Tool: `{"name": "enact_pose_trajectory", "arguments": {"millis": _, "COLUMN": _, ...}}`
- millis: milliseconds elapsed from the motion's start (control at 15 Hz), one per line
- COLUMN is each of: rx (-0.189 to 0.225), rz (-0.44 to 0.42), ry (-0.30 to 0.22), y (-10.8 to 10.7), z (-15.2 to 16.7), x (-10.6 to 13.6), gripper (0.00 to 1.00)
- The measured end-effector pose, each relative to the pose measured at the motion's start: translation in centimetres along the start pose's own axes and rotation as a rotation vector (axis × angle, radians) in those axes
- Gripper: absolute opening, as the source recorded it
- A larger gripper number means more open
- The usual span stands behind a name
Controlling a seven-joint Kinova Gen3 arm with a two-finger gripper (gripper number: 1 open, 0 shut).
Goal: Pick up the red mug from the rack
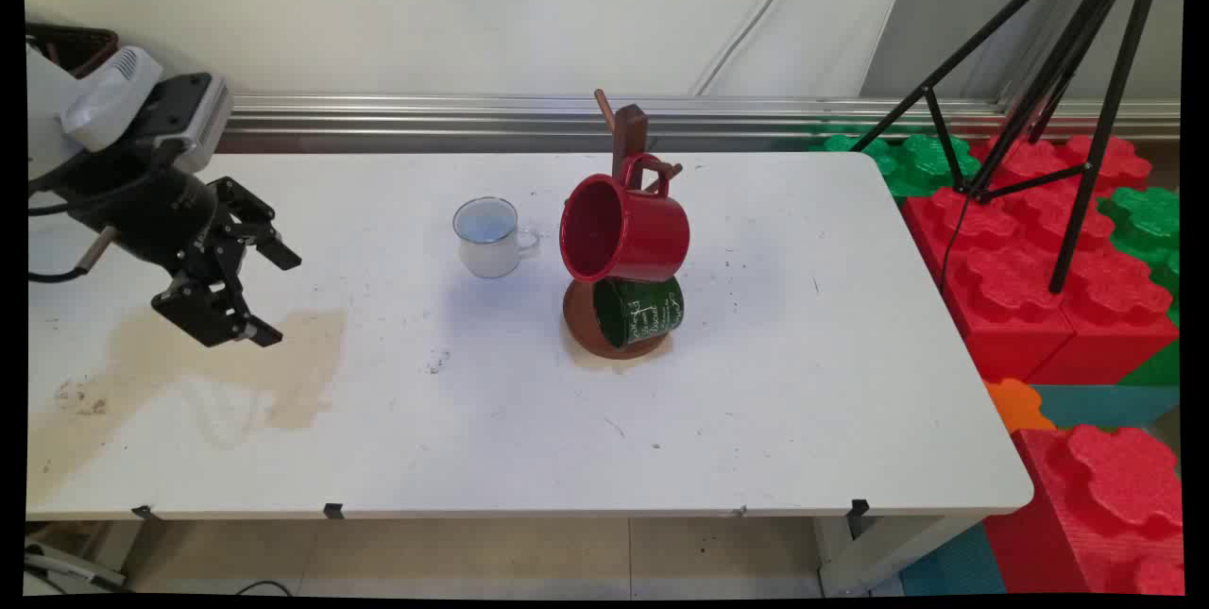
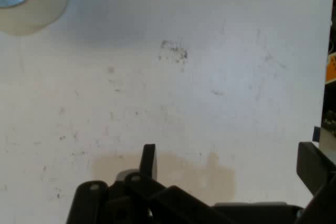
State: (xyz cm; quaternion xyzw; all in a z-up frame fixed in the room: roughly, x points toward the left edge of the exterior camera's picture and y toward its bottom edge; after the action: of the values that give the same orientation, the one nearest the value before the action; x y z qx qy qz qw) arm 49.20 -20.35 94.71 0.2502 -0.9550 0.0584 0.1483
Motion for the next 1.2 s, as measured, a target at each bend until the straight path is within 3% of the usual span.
{"name": "enact_pose_trajectory", "arguments": {"millis": 600, "rx": 0.008, "rz": -0.053, "ry": 0.053, "y": 1.0, "z": -3.6, "x": 4.0, "gripper": 1.0}}
{"name": "enact_pose_trajectory", "arguments": {"millis": 1200, "rx": 0.063, "rz": -0.154, "ry": 0.105, "y": 3.2, "z": -6.1, "x": 9.6, "gripper": 1.0}}
